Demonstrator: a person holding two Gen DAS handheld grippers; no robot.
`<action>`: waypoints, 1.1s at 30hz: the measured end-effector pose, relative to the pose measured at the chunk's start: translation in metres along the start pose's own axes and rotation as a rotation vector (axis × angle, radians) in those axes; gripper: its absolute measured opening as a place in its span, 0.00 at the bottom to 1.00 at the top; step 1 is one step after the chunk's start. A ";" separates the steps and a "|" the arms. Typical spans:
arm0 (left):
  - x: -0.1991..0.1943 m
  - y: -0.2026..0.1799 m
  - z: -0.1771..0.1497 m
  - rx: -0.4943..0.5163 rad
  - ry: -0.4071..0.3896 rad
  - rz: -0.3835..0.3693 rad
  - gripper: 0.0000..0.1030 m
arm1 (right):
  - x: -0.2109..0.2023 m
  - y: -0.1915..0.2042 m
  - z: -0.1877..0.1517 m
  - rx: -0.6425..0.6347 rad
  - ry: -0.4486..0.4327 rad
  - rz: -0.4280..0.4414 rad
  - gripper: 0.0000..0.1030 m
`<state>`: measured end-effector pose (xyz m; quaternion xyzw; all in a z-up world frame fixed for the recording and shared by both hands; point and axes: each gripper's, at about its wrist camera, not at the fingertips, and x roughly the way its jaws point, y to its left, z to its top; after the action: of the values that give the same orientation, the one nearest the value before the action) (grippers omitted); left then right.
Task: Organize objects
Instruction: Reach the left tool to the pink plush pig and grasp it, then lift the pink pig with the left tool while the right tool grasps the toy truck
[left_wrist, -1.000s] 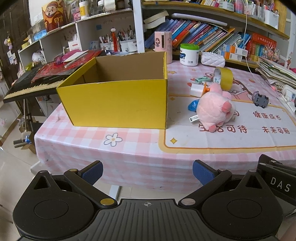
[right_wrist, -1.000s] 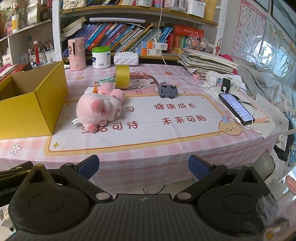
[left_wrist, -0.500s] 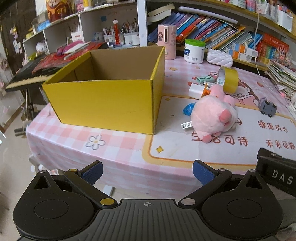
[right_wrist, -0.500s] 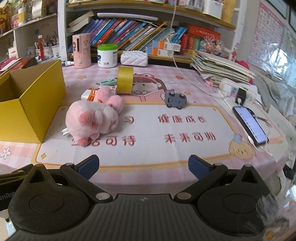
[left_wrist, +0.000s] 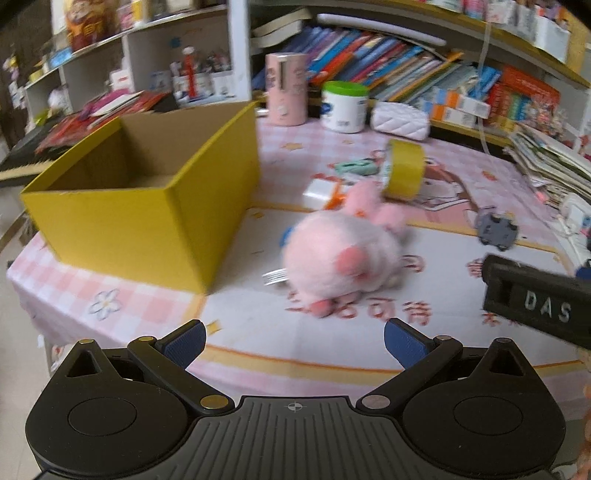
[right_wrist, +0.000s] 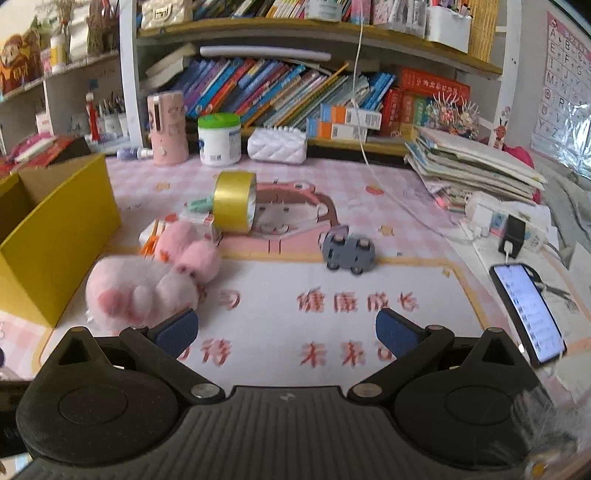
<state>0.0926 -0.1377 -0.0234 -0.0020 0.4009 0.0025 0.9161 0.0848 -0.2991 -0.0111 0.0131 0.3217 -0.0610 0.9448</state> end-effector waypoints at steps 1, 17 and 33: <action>0.001 -0.005 0.002 0.006 -0.010 -0.004 1.00 | 0.001 -0.006 0.002 0.006 -0.010 0.009 1.00; 0.080 -0.049 0.039 0.144 -0.033 0.071 1.00 | 0.026 -0.078 0.018 0.092 -0.012 0.049 1.00; 0.039 -0.042 0.047 0.089 -0.070 -0.035 0.88 | 0.102 -0.093 0.040 0.026 0.016 0.042 0.99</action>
<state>0.1539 -0.1790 -0.0206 0.0316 0.3684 -0.0312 0.9286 0.1779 -0.4044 -0.0405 0.0326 0.3282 -0.0453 0.9429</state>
